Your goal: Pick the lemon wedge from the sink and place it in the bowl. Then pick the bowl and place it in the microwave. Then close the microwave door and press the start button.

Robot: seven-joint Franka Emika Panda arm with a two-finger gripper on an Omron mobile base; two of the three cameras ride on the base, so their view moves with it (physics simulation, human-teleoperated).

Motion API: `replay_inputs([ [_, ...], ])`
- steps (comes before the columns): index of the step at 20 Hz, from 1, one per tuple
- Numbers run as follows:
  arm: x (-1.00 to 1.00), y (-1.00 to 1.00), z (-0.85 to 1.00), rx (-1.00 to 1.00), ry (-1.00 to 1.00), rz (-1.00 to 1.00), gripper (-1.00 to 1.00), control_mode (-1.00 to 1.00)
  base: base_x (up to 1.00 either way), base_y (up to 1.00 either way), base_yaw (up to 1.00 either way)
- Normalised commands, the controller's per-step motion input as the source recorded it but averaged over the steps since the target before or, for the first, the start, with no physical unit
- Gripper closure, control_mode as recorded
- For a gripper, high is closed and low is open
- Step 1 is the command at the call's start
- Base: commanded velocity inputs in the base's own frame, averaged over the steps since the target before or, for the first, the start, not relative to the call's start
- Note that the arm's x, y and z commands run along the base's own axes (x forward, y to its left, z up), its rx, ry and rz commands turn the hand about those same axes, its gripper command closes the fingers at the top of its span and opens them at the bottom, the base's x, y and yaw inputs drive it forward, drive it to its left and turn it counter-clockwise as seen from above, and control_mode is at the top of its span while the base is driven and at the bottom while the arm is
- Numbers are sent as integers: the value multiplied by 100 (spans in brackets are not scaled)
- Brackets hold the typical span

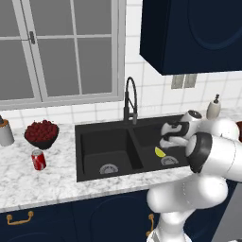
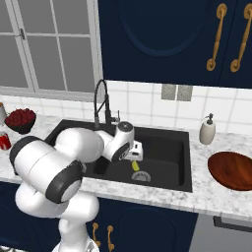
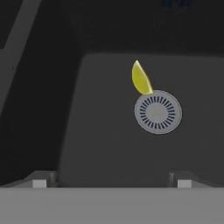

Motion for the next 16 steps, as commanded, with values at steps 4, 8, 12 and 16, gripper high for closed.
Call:
replay_inputs([
  [4, 26, 0, -37, 0, 2, 0, -100, -100, 0, 0, 0],
  [8, 28, -4, -29, 0, 0, 0, -100, -100, 0, 0, 0],
  [12, 32, -5, -26, 0, 2, 0, -100, -100, 0, 0, 0],
  [16, 41, -3, -30, 0, 2, 0, -100, -100, 0, 0, 0],
])
